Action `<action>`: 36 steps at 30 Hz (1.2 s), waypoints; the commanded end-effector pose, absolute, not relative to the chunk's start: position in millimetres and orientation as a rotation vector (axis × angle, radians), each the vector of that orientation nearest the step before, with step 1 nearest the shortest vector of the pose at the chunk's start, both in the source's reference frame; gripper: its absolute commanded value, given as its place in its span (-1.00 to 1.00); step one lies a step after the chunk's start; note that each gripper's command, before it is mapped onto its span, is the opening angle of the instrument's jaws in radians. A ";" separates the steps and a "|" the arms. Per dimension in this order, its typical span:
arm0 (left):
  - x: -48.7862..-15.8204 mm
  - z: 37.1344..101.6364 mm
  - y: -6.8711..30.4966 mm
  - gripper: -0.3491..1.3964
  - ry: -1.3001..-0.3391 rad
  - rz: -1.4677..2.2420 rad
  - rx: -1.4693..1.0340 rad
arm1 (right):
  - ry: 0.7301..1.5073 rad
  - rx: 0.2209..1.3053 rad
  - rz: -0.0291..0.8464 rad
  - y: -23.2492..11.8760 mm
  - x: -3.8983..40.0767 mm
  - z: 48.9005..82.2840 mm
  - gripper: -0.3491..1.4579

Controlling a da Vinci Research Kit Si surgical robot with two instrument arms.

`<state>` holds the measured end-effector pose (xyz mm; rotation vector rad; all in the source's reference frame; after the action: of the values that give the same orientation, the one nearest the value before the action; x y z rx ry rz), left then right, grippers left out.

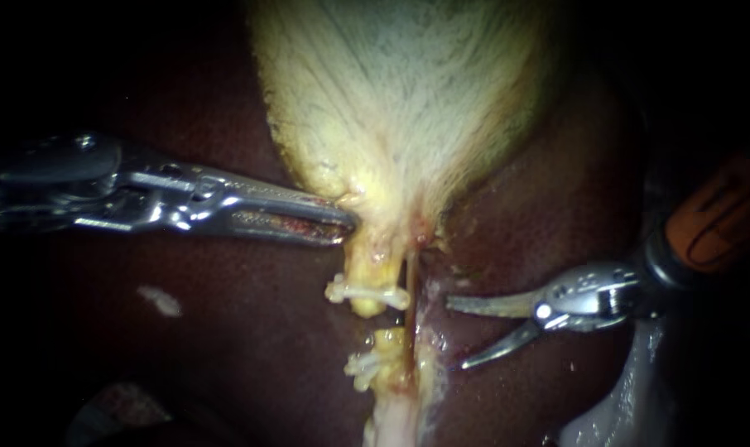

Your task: Go back from the cut left tube

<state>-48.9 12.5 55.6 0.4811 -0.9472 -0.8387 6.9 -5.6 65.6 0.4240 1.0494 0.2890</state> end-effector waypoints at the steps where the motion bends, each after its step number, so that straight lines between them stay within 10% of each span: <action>1: -48.9 55.7 12.4 -1.00 -0.947 -0.839 0.480 | 1.047 0.411 0.281 -5.1 6.6 65.4 0.78; 36: -51.4 58.7 11.0 -1.00 -1.031 -0.839 0.478 | 1.101 0.325 0.237 -3.5 6.3 64.8 0.90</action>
<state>-51.5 11.0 58.7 0.4741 -1.0370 -0.8365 6.3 -3.6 64.8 0.3253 1.1015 0.2372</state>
